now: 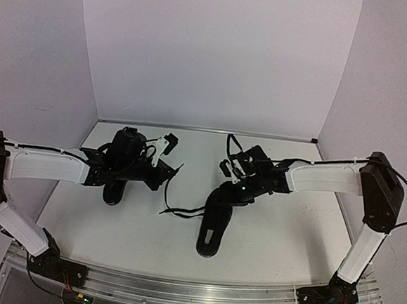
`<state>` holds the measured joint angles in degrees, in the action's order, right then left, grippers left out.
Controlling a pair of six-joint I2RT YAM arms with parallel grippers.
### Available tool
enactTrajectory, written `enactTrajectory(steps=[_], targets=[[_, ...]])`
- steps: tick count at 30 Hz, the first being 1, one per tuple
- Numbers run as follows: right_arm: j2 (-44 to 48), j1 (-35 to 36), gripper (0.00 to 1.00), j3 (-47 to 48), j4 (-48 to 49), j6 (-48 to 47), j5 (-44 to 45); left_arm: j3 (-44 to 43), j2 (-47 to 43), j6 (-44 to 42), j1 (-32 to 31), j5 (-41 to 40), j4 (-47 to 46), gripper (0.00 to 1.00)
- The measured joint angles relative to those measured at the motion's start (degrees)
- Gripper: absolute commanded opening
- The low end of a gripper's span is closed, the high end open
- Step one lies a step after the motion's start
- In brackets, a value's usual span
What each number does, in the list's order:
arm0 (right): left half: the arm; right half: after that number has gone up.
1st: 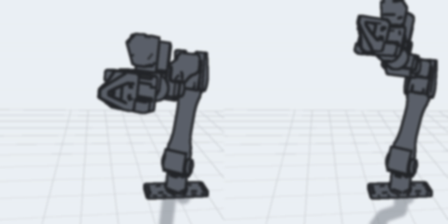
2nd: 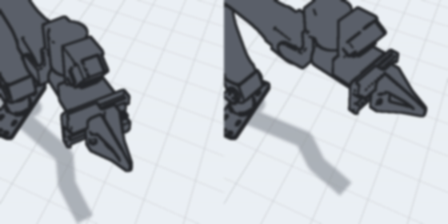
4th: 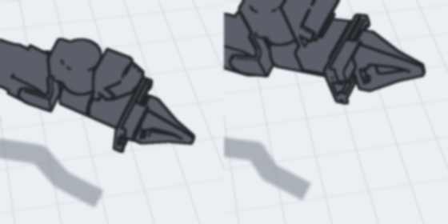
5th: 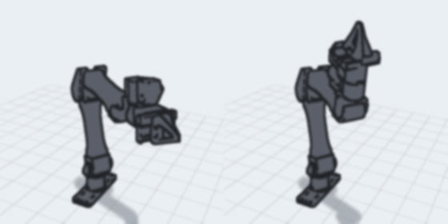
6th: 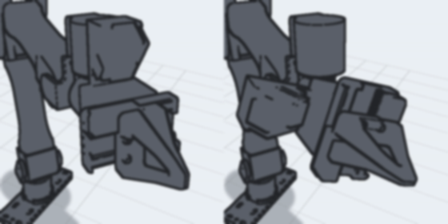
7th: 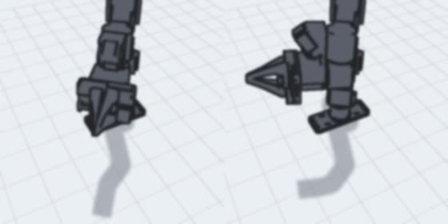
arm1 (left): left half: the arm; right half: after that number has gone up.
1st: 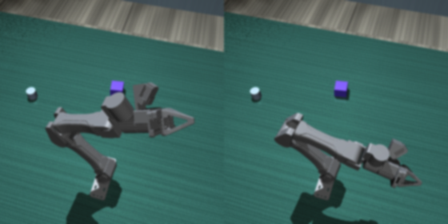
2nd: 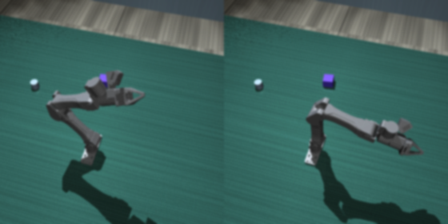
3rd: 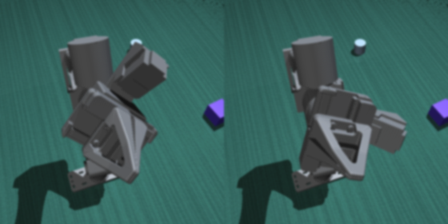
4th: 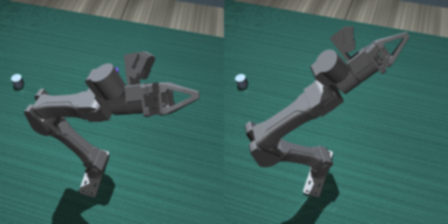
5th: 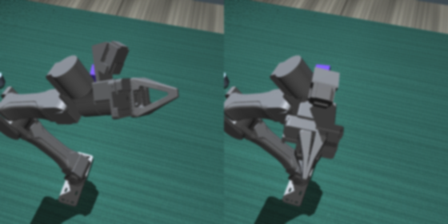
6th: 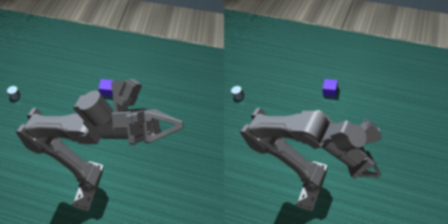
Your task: Tie the shoes
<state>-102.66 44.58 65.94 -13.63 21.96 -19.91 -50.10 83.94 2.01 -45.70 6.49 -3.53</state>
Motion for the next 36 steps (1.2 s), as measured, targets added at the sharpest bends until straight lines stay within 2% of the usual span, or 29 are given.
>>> enactTrajectory(steps=[6,8,21,28,36], targets=[[-0.01,-0.02,0.04,-0.96,-0.71,-2.04,-0.83,-3.87,5.48,1.02,0.58,1.58,-1.1,0.0],[0.01,0.0,0.0,-1.1,-0.99,-2.56,-1.26,-4.76,6.95,1.02,0.67,2.75,-1.45,0.0],[3.88,0.0,0.0,-1.38,-1.22,-4.64,-3.28,-9.63,14.38,0.44,1.3,10.93,-5.42,0.0],[5.6,0.15,0.0,-2.04,-0.78,-5.29,-5.15,-14.83,22.02,-0.71,1.28,17.7,-4.37,0.0],[5.62,0.59,0.0,-2.1,-0.26,-5.4,-5.82,-16.71,26.09,-5.07,0.35,24.5,-4.02,0.0]])
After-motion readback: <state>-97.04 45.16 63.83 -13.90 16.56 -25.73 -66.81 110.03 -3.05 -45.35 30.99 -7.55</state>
